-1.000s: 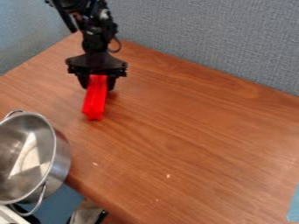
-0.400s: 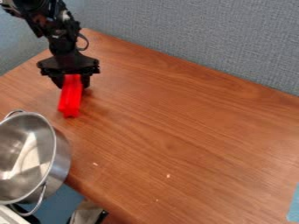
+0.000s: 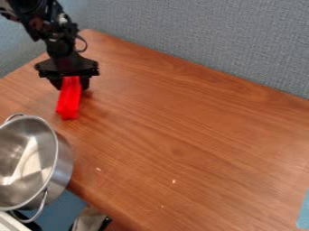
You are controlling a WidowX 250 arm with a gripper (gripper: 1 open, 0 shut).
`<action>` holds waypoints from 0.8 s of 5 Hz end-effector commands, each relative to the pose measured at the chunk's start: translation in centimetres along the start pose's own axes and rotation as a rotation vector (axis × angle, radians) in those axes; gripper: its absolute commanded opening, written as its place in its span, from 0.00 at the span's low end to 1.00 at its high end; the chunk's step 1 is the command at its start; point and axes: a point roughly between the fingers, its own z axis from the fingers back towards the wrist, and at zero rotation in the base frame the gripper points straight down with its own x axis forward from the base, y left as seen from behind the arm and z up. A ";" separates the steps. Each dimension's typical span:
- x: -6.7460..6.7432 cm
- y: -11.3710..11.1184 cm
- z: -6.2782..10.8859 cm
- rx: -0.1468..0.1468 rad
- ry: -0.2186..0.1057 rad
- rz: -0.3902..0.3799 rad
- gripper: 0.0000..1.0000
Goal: Move the red object from the metal pot to the table
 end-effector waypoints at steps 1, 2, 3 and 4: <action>-1.7 1.5 -1.2 -0.031 0.032 -0.077 0.00; -1.1 1.7 -1.6 -0.032 0.034 -0.029 0.00; -0.7 2.0 -1.8 -0.031 0.041 0.026 0.00; -0.2 2.4 -2.0 -0.030 0.048 0.082 0.00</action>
